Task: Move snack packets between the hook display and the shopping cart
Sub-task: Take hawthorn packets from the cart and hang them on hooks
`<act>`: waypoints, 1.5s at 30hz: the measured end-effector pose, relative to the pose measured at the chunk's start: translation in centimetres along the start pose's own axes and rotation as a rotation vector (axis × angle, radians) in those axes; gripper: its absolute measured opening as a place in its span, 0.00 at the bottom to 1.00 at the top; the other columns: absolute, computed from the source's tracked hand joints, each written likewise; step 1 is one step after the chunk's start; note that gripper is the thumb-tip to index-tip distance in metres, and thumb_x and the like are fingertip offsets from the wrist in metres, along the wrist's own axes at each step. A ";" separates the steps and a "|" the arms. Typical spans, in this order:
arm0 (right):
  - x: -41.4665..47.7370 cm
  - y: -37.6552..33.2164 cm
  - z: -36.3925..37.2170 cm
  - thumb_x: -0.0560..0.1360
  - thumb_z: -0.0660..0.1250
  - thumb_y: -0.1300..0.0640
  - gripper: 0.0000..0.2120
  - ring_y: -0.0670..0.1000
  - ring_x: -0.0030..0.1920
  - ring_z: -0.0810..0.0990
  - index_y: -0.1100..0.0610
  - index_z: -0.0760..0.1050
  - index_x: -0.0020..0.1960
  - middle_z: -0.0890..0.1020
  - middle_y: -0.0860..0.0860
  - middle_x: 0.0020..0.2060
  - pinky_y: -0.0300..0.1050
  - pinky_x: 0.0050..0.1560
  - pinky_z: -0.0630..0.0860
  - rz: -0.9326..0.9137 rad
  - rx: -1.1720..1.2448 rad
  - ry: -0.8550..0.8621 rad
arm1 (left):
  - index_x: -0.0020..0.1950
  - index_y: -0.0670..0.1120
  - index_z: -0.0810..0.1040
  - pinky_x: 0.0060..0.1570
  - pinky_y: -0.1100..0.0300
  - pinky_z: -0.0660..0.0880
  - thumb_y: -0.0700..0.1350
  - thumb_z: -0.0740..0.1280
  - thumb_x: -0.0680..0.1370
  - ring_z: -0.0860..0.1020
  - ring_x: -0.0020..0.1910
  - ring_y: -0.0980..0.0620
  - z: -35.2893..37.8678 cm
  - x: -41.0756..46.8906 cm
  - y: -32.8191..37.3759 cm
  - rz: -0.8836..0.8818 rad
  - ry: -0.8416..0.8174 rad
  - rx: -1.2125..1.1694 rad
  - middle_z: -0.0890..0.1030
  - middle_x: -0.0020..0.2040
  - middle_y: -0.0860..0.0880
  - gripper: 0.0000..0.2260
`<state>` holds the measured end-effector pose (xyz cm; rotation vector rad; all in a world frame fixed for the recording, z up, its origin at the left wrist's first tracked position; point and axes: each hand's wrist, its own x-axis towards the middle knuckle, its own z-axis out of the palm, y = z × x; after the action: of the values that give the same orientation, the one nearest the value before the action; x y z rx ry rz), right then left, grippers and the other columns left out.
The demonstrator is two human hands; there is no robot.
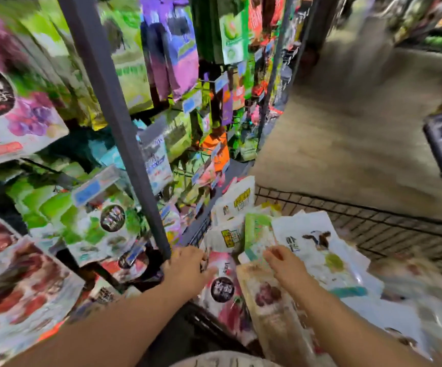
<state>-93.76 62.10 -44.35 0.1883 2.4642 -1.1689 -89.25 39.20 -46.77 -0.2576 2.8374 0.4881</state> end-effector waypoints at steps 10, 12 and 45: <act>-1.5 6.6 -2.7 0.78 0.65 0.50 0.03 0.41 0.43 0.76 0.48 0.73 0.50 0.77 0.41 0.43 0.33 0.38 0.68 0.012 -0.244 0.032 | 0.46 0.56 0.75 0.62 0.44 0.63 0.69 0.56 0.74 0.59 0.69 0.46 1.4 -0.2 1.0 -0.064 -0.016 0.075 0.76 0.53 0.59 0.19; -1.6 6.9 -2.9 0.78 0.66 0.50 0.03 0.39 0.40 0.76 0.48 0.74 0.49 0.77 0.41 0.41 0.31 0.35 0.67 0.000 -0.263 0.037 | 0.44 0.55 0.75 0.61 0.44 0.64 0.69 0.56 0.74 0.60 0.68 0.45 1.6 0.0 1.0 -0.057 -0.004 0.074 0.76 0.49 0.58 0.20; -3.8 6.4 -2.7 0.80 0.64 0.53 0.06 0.50 0.41 0.82 0.52 0.73 0.44 0.83 0.51 0.41 0.52 0.45 0.79 0.066 0.305 -0.110 | 0.54 0.58 0.78 0.70 0.46 0.58 0.76 0.48 0.69 0.60 0.72 0.44 2.5 0.3 0.6 0.095 0.133 0.167 0.73 0.66 0.54 0.32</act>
<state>-89.21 68.50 -45.81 0.2817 2.1599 -1.4798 -89.15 40.63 -48.99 -0.1285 3.0098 0.2586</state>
